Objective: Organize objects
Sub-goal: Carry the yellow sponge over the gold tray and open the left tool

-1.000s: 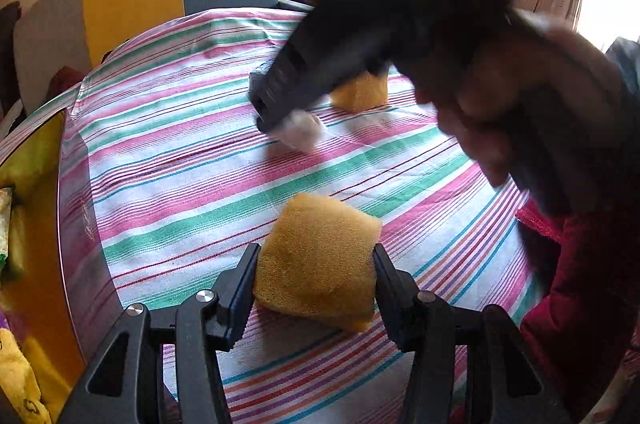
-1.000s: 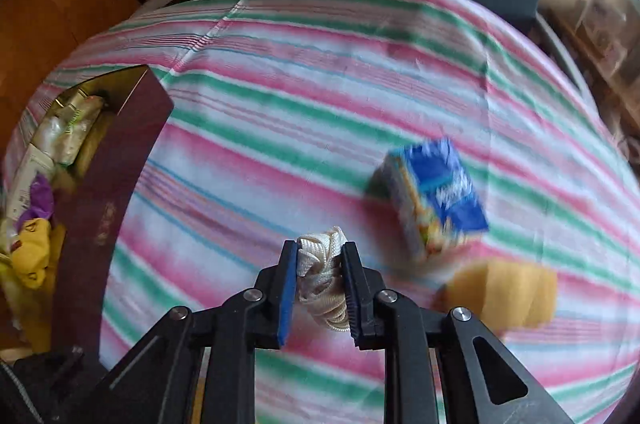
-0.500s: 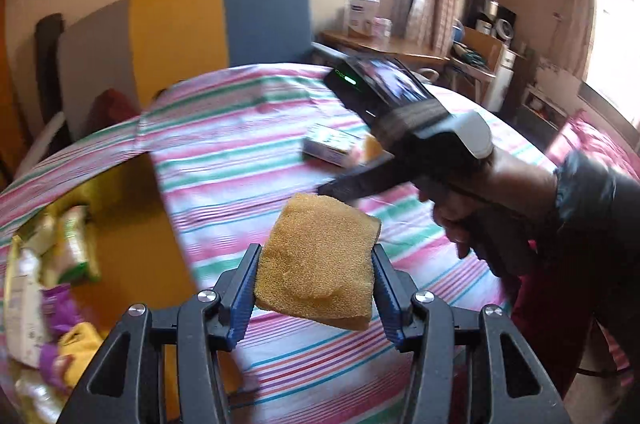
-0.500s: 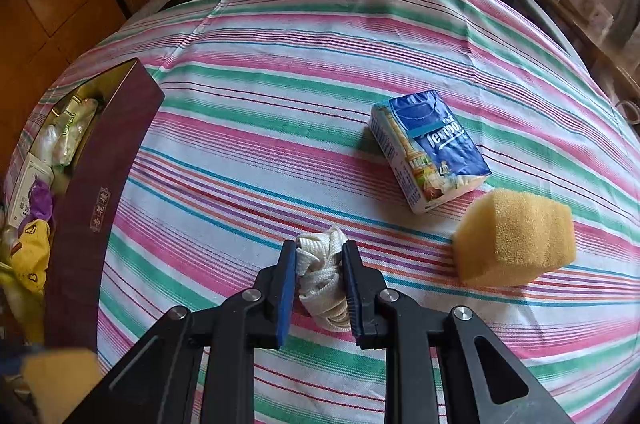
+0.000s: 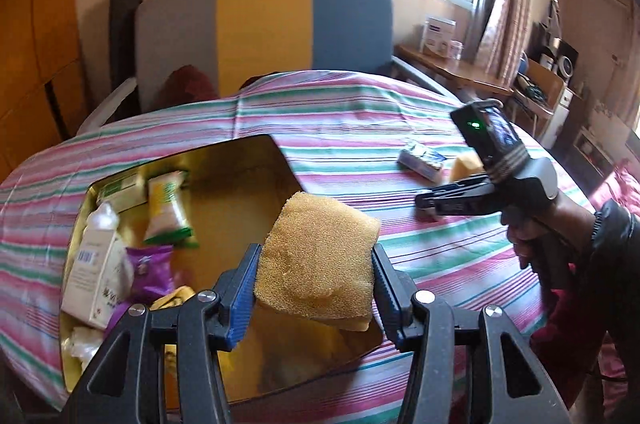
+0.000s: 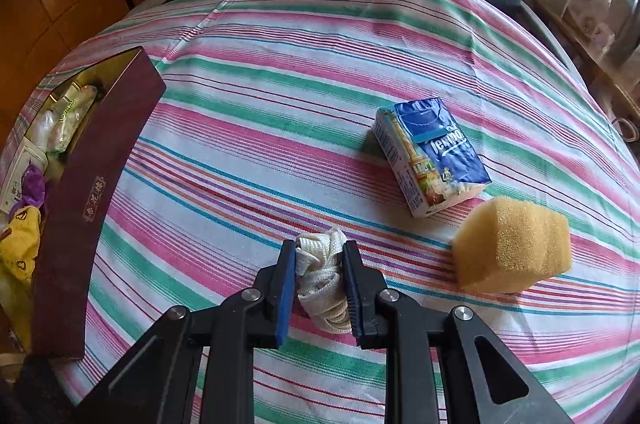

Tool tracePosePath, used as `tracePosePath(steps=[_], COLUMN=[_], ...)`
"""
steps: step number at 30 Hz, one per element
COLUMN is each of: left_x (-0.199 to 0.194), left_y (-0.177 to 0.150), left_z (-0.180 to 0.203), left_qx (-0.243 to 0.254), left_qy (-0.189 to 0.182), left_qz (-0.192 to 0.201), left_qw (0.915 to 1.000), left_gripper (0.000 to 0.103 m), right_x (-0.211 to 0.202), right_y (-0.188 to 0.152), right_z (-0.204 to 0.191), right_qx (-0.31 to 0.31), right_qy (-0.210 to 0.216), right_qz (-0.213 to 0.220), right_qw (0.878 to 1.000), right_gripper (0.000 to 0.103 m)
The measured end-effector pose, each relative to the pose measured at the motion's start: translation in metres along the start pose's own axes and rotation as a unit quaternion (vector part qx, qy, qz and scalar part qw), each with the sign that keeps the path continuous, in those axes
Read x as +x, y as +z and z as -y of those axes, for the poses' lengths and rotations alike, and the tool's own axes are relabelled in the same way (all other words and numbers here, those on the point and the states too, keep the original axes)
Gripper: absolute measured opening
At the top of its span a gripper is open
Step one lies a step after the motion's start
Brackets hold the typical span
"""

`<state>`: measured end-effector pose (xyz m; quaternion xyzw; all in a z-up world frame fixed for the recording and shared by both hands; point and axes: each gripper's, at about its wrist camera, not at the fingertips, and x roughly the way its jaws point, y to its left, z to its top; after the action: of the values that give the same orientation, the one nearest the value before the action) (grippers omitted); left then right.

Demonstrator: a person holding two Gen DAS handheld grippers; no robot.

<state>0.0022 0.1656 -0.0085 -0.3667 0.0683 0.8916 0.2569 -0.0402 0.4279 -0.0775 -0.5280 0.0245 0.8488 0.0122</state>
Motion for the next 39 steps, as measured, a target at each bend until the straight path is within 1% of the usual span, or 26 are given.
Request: tracePosePath(steps=[2, 4, 7, 12, 17, 21, 22, 23, 26, 27, 31, 33, 35, 39], left_x=[0.001, 0.002, 0.003, 0.005, 0.017, 0.043, 0.051, 0.063, 0.093, 0.103, 0.142, 0.154, 0.162, 0.160], left_y=[-0.002, -0.005, -0.011, -0.016, -0.003, 0.022, 0.028, 0.036, 0.048, 0.052, 0.061, 0.062, 0.063, 0.063], left_z=[-0.009, -0.021, -0.048, -0.105, -0.127, -0.121, -0.120, -0.120, -0.123, -0.124, -0.133, -0.140, -0.142, -0.143], left_qx=[-0.009, -0.022, -0.059, -0.144, -0.182, -0.164, -0.166, -0.170, -0.186, -0.186, -0.186, -0.194, -0.185, -0.180], left_qy=[0.000, -0.011, -0.015, -0.017, -0.033, -0.025, -0.026, -0.036, -0.028, -0.023, 0.017, 0.043, 0.060, 0.060], left_qz=[-0.004, -0.011, -0.021, -0.034, -0.042, -0.047, -0.052, -0.059, -0.076, -0.082, -0.105, -0.112, -0.114, -0.118], left_qw=[0.9999, 0.9996, 0.9979, 0.9888, 0.9818, 0.9850, 0.9844, 0.9830, 0.9793, 0.9789, 0.9767, 0.9737, 0.9742, 0.9746], left_gripper=[0.053, 0.053, 0.053, 0.053, 0.053, 0.053, 0.053, 0.053, 0.053, 0.053, 0.054, 0.054, 0.056, 0.059], right_x=[0.001, 0.001, 0.001, 0.002, 0.002, 0.002, 0.002, 0.002, 0.002, 0.002, 0.001, 0.001, 0.001, 0.001], right_y=[0.000, 0.000, -0.001, 0.000, 0.000, 0.000, 0.000, 0.000, 0.000, 0.000, 0.002, 0.003, 0.003, 0.005], right_z=[-0.002, -0.003, -0.004, -0.006, -0.009, -0.011, -0.011, -0.011, -0.012, -0.012, -0.012, -0.013, -0.013, -0.014], right_qx=[-0.003, -0.006, -0.008, -0.012, -0.019, -0.022, -0.023, -0.022, -0.023, -0.023, -0.025, -0.025, -0.026, -0.027], right_qy=[-0.002, -0.004, -0.006, -0.010, -0.015, -0.019, -0.020, -0.020, -0.020, -0.020, -0.019, -0.018, -0.018, -0.017], right_qz=[0.001, 0.002, 0.003, 0.002, 0.001, 0.001, 0.001, 0.001, 0.000, 0.000, 0.000, -0.001, -0.001, -0.002], right_qw=[1.000, 1.000, 1.000, 1.000, 1.000, 1.000, 1.000, 1.000, 1.000, 1.000, 1.000, 1.000, 0.999, 0.999], right_gripper=[0.023, 0.023, 0.023, 0.023, 0.024, 0.024, 0.024, 0.024, 0.024, 0.024, 0.024, 0.024, 0.024, 0.024])
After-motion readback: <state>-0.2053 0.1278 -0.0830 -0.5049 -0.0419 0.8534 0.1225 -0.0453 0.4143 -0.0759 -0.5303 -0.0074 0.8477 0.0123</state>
